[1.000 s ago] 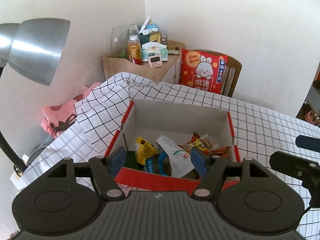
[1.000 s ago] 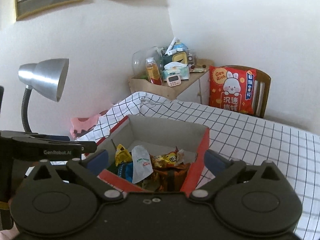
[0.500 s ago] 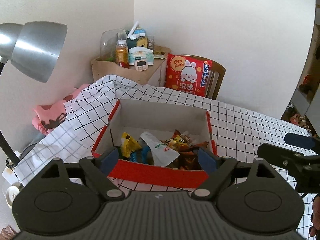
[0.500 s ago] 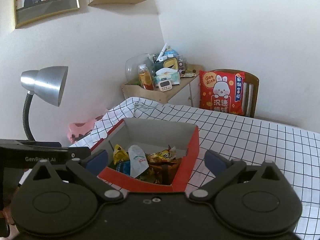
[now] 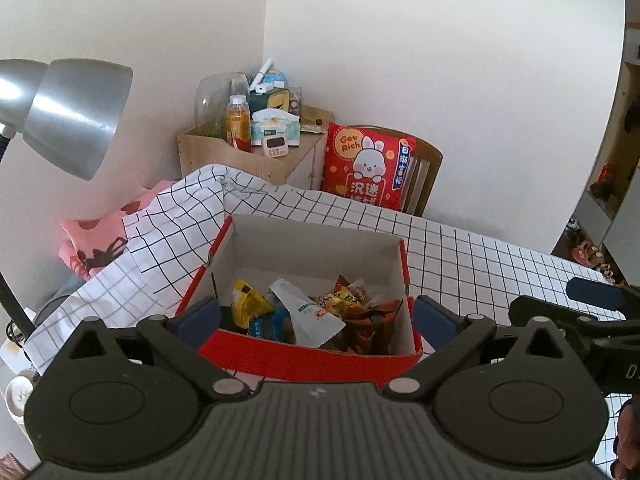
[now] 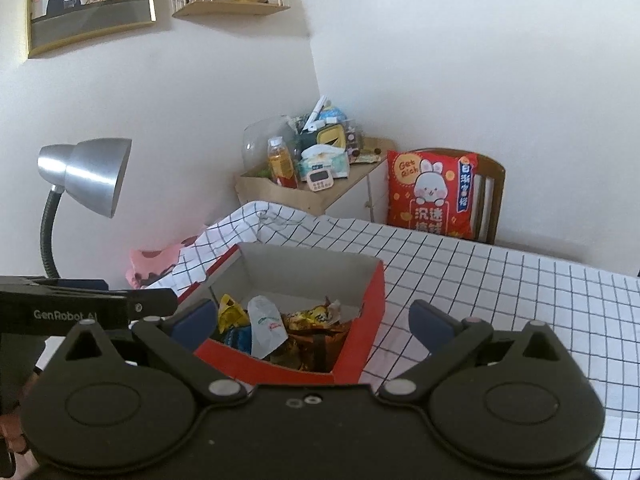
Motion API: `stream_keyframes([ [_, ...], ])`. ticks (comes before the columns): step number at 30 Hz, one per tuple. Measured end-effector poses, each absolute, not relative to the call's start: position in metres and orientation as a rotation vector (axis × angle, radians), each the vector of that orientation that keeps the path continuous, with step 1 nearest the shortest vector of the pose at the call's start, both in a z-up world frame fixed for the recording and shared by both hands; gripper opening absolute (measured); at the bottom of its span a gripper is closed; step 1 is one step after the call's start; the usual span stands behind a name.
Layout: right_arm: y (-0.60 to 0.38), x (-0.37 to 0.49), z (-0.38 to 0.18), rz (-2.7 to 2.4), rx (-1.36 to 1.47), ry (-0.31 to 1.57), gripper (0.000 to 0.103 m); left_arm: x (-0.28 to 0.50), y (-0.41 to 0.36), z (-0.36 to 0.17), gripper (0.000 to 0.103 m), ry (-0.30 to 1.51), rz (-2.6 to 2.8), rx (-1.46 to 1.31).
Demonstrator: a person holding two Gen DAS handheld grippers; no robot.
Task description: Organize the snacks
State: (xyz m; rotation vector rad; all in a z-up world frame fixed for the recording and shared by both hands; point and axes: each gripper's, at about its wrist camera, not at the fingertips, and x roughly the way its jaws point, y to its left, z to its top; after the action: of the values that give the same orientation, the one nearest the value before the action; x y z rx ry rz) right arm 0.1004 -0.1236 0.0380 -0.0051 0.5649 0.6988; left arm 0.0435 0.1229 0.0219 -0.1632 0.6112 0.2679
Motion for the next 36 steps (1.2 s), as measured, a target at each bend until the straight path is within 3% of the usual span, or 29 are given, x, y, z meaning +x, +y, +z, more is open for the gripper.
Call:
stream_keyframes([
  [36, -0.1208, 0.1021, 0.0435, 0.671, 0.018, 0.569, 0.103, 0.0408, 0.1213, 0.0284, 0.103, 0.595, 0.225, -0.163],
])
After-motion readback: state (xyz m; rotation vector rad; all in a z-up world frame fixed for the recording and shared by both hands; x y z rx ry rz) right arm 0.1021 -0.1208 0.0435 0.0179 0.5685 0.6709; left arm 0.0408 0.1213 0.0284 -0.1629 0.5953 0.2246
